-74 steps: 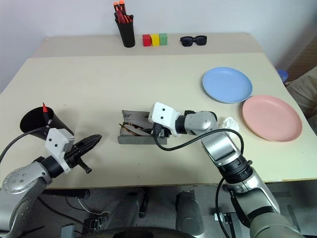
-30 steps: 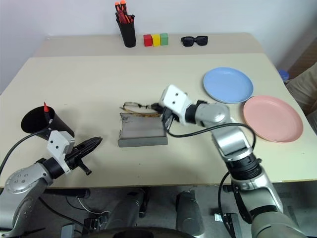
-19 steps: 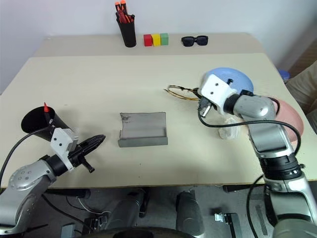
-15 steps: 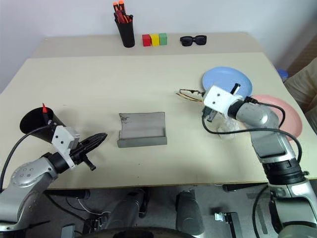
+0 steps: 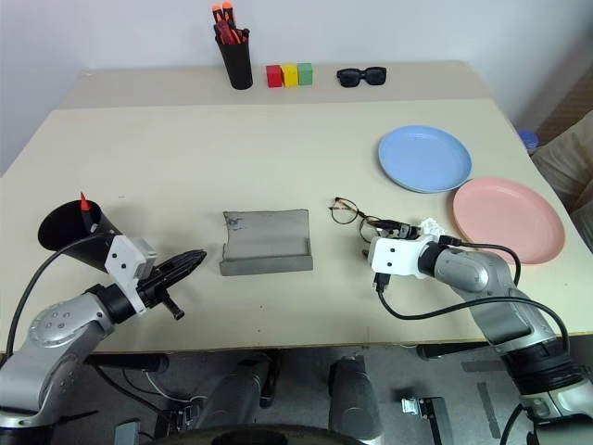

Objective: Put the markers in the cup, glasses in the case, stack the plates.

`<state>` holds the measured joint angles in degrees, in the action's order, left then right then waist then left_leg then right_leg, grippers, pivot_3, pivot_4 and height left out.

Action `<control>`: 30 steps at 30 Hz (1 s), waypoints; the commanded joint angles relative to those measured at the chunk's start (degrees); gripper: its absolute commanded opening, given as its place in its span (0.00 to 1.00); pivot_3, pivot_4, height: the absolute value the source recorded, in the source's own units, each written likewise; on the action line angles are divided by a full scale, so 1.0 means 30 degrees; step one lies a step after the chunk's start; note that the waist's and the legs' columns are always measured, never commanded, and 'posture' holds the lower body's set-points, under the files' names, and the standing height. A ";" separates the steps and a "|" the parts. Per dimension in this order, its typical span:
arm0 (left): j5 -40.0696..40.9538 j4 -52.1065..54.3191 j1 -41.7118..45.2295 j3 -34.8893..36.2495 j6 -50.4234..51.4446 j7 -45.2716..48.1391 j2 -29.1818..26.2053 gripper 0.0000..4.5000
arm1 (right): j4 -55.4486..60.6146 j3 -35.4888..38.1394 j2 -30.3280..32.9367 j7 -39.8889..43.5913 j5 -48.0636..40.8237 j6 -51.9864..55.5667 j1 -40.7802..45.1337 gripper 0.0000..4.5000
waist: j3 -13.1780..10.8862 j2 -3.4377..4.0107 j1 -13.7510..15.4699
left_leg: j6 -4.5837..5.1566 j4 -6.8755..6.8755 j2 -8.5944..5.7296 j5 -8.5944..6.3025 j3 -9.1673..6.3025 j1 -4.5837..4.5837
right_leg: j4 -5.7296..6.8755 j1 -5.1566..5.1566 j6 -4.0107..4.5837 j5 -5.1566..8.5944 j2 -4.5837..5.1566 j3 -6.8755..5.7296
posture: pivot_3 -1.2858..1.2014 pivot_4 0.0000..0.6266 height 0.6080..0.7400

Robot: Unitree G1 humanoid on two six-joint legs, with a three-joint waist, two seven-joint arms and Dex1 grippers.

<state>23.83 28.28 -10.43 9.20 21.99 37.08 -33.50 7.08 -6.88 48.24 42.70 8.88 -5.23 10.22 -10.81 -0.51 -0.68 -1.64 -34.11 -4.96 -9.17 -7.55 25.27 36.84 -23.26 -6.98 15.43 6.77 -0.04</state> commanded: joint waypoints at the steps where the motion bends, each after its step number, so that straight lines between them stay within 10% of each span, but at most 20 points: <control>1: 0.0028 0.0695 0.0217 -0.0057 -0.0052 -0.0087 -0.0002 0.01 | 0.1991 0.1375 -0.0678 0.1053 -0.3131 0.3523 0.0517 0.89 | 0.0000 0.0000 0.0019 | 0.0000 0.0000 0.0001 0.0000 -0.0004 0.0001 | 0.0001 0.0001 0.0000 0.0000 0.0000 0.0000 | 0.52 0.24 1.00; 10: 0.0093 0.1006 0.0067 -0.0116 -0.0120 -0.0061 -0.0033 0.01 | 0.3259 0.1798 -0.1810 0.0275 -0.6471 1.5195 0.5075 0.89 | 0.0000 -0.0001 0.0236 | -0.0004 0.0000 -0.0002 -0.0003 -0.0018 0.0017 | 0.0024 -0.0030 0.0004 0.0004 0.0006 -0.0003 | 0.52 0.24 1.00; 26: -0.0163 0.1366 -0.0367 -0.0501 -0.0353 -0.0417 0.0143 0.01 | 0.1123 -0.1012 -0.1179 0.0521 -0.4743 1.6934 0.6701 0.89 | -0.0002 0.0001 0.0428 | 0.0004 0.0003 -0.0006 -0.0007 0.0012 0.0032 | -0.0048 -0.0027 0.0001 0.0000 0.0010 0.0000 | 0.52 0.24 1.00; 30: -0.0121 0.1578 -0.0373 -0.0576 -0.0227 -0.0480 0.0150 0.01 | 0.0686 -0.1083 -0.1339 0.0433 -0.4560 1.6859 0.6964 0.63 | -0.0002 0.0002 0.0429 | 0.0004 0.0001 -0.0006 -0.0007 0.0012 0.0032 | -0.0048 -0.0025 0.0000 -0.0001 0.0009 0.0000 | 0.52 0.24 1.00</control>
<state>23.72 30.49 -11.50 7.52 21.94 35.93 -33.11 8.73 -10.65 43.94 44.27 -5.32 45.81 29.67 -10.82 -0.51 0.61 -1.63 -34.11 -4.98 -9.19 -7.51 25.36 36.70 -23.33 -6.98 15.42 6.80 -0.04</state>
